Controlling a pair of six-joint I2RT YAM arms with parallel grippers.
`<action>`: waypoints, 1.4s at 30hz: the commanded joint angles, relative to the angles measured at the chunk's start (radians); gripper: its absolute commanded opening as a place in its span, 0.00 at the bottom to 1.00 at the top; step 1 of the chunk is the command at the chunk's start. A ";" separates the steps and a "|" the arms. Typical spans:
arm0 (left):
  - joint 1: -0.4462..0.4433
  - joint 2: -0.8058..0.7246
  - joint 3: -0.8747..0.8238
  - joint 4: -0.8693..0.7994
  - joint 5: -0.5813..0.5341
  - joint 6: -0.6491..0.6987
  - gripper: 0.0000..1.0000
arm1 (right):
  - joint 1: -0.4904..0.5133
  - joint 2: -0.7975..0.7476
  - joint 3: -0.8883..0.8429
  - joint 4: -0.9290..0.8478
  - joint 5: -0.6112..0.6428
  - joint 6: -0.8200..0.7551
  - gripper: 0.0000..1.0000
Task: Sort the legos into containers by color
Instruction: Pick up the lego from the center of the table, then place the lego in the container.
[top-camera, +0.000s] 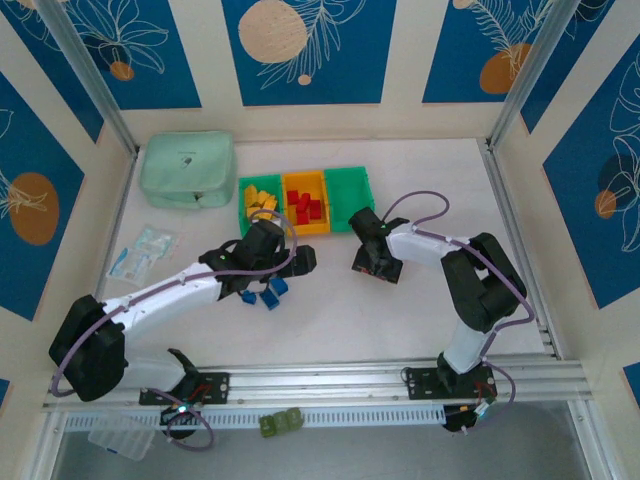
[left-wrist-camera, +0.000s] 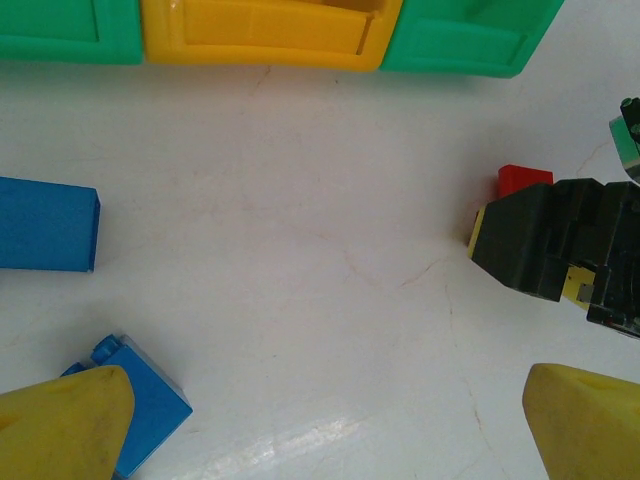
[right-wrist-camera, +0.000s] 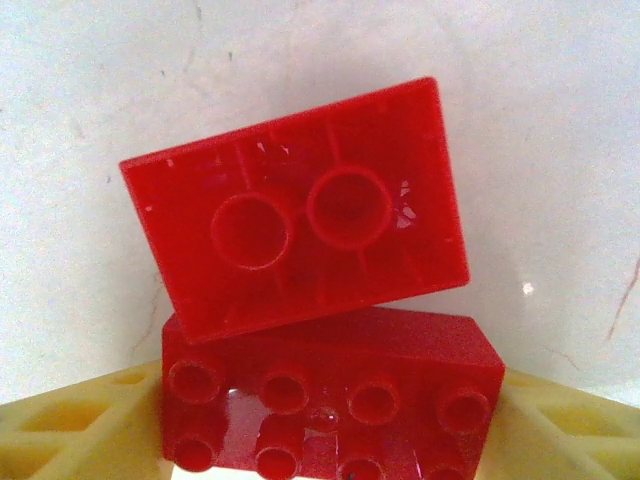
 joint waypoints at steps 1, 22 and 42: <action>-0.011 -0.001 0.029 -0.023 -0.024 0.018 0.99 | 0.014 0.004 0.011 0.030 0.009 -0.024 0.67; 0.087 -0.169 -0.015 -0.115 -0.074 0.044 0.99 | 0.185 -0.043 0.257 -0.001 0.105 -0.255 0.57; 0.256 -0.229 0.003 -0.185 0.015 0.100 0.99 | 0.114 0.520 1.033 -0.128 0.068 -0.464 0.69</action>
